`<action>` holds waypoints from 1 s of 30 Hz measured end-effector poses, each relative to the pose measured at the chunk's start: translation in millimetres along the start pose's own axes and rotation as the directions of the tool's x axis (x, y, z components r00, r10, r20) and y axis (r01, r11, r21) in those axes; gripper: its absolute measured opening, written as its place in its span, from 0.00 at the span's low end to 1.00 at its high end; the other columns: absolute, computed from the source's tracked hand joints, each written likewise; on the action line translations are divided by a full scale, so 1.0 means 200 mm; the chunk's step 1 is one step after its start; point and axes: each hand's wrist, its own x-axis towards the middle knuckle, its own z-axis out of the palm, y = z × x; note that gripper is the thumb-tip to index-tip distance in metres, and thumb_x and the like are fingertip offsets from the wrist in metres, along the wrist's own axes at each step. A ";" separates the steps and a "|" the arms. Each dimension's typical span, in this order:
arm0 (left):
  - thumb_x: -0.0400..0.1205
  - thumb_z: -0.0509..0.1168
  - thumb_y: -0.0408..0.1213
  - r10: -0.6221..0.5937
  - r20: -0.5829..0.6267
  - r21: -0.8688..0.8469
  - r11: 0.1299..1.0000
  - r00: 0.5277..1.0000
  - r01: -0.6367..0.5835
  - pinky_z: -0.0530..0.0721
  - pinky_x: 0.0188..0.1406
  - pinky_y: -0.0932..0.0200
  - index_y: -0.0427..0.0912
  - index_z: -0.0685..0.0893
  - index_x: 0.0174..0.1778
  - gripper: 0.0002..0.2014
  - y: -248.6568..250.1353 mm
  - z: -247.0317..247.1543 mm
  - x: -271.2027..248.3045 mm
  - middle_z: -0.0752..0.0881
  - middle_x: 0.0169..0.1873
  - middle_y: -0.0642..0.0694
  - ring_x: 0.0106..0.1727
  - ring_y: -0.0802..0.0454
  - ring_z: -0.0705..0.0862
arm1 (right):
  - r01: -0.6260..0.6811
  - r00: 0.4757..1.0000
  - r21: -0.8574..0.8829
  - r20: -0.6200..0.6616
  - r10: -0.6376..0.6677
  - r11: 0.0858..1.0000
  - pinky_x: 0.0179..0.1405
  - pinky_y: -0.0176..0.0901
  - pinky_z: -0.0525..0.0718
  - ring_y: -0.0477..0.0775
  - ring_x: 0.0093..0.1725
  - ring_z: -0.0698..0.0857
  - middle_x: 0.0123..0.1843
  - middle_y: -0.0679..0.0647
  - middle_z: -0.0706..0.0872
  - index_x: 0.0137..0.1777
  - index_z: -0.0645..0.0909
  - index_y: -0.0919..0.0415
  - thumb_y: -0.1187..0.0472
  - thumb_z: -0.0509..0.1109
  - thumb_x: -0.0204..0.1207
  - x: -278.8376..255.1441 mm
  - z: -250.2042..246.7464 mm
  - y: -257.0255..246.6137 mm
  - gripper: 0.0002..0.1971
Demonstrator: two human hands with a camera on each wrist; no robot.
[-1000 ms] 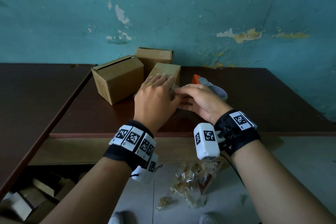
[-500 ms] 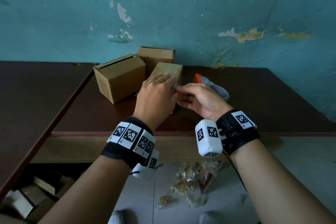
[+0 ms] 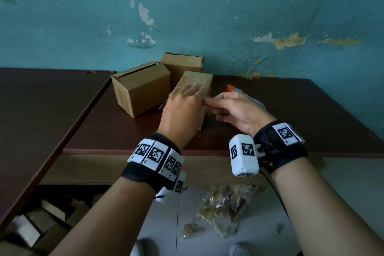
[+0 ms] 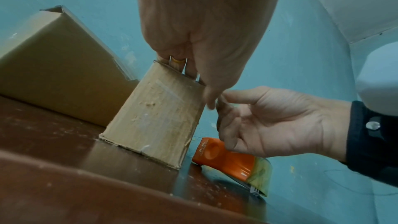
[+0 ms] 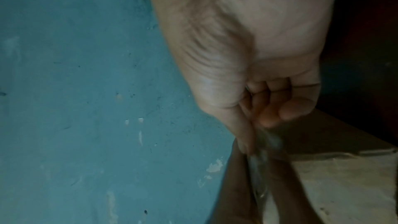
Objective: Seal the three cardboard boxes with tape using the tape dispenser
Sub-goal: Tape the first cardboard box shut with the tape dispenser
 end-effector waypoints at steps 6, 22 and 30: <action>0.82 0.77 0.39 -0.019 0.080 0.010 1.000 0.997 0.019 0.72 0.85 0.39 0.37 0.82 0.80 0.29 0.01 -0.03 -0.02 0.84 0.77 0.37 0.82 0.36 0.79 | -0.018 1.000 -0.027 0.017 0.019 0.999 0.34 0.39 0.85 0.46 0.34 0.84 0.36 0.52 0.89 0.44 0.88 0.61 0.64 0.81 0.79 0.02 -0.04 -0.01 0.05; 0.87 0.65 0.54 -0.707 0.359 -0.556 0.363 0.610 0.748 0.86 0.69 0.39 0.50 0.84 0.66 0.17 -0.20 -0.25 0.02 0.88 0.58 0.48 0.61 0.46 0.86 | -0.204 0.979 0.211 0.037 0.201 0.956 0.30 0.37 0.74 0.46 0.29 0.72 0.30 0.49 0.72 0.45 0.83 0.58 0.64 0.74 0.83 0.01 -0.04 0.01 0.05; 0.86 0.70 0.52 -0.464 0.774 -0.564 -0.198 0.430 0.802 0.90 0.65 0.46 0.34 0.84 0.68 0.25 -0.22 -0.22 -0.03 0.88 0.62 0.36 0.63 0.41 0.89 | -0.274 0.959 0.247 0.137 0.246 0.930 0.32 0.37 0.70 0.45 0.29 0.68 0.29 0.47 0.68 0.43 0.84 0.54 0.56 0.81 0.75 0.00 -0.05 0.02 0.07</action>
